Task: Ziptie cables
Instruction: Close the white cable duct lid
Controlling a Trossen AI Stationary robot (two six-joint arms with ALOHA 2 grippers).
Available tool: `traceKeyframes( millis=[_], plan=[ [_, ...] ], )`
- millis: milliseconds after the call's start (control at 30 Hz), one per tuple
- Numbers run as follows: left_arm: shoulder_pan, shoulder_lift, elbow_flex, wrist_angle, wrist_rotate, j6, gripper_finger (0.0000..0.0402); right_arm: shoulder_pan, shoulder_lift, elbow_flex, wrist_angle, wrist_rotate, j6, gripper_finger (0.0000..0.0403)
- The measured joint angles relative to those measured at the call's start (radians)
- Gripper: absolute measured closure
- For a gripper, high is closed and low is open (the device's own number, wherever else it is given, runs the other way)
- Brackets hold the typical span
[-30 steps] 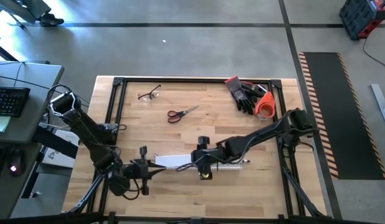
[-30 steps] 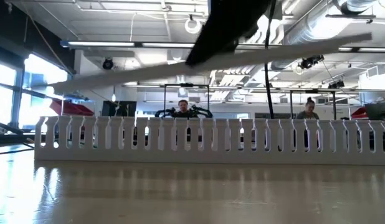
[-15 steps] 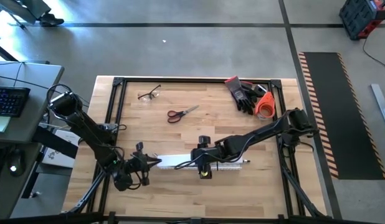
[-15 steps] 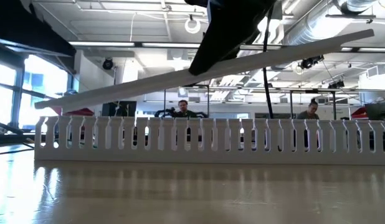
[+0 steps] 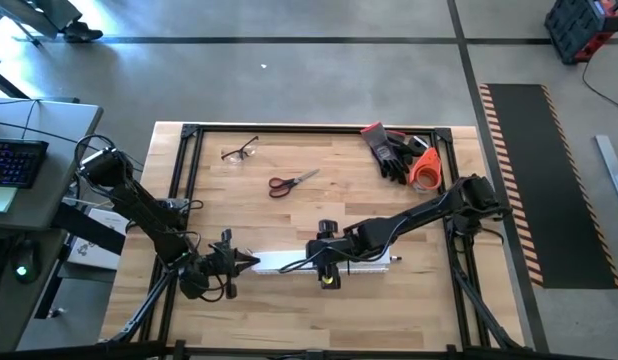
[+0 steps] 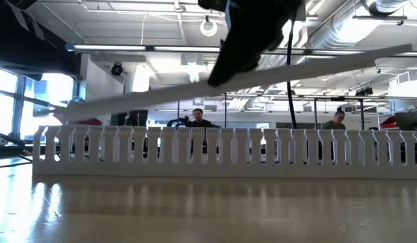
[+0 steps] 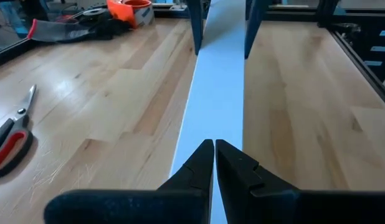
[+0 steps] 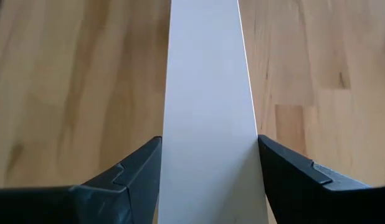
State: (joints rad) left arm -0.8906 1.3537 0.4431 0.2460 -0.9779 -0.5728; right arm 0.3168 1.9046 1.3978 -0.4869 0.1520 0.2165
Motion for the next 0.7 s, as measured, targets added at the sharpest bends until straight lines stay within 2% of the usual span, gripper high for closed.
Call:
traceKeyframes(
  millis=[133,267,700],
  plan=[
    [0.0,0.0,0.0,0.006,0.02,0.001,0.0402,-0.007,-0.008,0.031,-0.018,-0.02,0.0,0.0188],
    [0.001,0.004,0.0,0.009,0.049,0.001,0.0401,-0.019,-0.008,0.033,-0.018,-0.083,0.011,0.0188],
    [0.032,0.063,-0.046,0.074,0.087,-0.043,0.0401,-0.023,-0.006,0.019,-0.048,-0.074,0.018,0.0189]
  ],
)
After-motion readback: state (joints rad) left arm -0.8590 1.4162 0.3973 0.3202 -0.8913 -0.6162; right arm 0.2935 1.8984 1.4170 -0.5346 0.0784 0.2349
